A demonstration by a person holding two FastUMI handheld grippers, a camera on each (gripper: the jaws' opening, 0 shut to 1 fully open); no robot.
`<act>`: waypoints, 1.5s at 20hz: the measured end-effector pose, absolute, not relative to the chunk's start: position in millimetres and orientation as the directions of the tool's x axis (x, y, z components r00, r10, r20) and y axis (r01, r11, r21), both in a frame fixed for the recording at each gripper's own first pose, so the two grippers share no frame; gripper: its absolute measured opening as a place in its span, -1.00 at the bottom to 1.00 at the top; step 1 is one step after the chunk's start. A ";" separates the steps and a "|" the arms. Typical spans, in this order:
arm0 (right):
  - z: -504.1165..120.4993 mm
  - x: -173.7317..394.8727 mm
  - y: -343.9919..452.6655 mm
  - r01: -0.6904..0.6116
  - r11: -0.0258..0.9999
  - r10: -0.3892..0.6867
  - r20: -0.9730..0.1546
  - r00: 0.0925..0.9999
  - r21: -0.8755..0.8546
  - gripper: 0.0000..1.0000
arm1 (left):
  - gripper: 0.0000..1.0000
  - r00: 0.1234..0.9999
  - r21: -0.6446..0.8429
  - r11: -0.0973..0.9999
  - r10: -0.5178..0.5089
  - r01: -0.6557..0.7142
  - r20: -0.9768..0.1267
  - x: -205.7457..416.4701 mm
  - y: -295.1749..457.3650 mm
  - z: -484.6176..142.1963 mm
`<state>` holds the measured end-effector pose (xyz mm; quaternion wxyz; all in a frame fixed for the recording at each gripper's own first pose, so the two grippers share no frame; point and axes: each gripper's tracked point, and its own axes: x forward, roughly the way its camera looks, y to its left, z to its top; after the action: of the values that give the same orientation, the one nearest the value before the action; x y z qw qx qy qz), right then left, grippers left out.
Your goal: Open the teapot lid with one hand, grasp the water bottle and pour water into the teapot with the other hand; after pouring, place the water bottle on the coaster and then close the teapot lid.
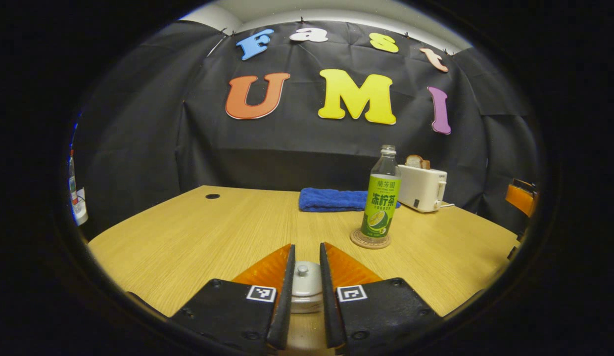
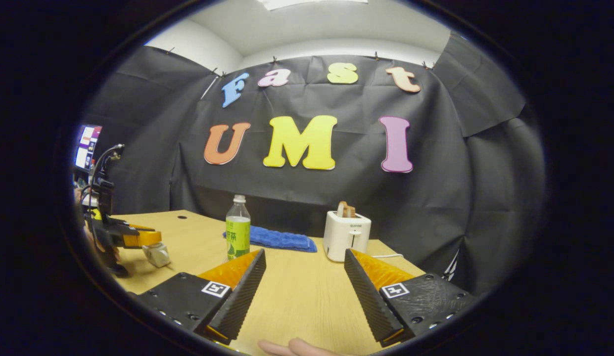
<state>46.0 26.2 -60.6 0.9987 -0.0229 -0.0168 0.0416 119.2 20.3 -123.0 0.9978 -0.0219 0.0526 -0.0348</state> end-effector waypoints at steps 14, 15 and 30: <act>-34.8 29.4 1.9 0.006 0.999 -0.006 0.004 1.000 -0.033 0.90 | 1.00 0.998 -0.051 0.997 -0.061 0.061 0.002 38.8 -6.1 -19.0; -29.2 24.6 -4.3 0.024 0.999 -0.024 0.001 1.000 -0.039 0.89 | 1.00 0.998 -0.043 0.997 -0.069 0.069 0.006 30.4 -11.1 -11.8; -11.1 -13.2 2.5 -0.025 0.999 0.027 -0.067 0.997 0.033 0.89 | 1.00 0.996 -0.007 0.997 -0.076 0.076 0.036 -23.6 -9.8 11.4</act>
<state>-13.2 2.5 -11.1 0.9992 0.0162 0.0336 0.0130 -23.6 -9.8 11.4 0.9991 -0.0042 -0.0178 -0.0380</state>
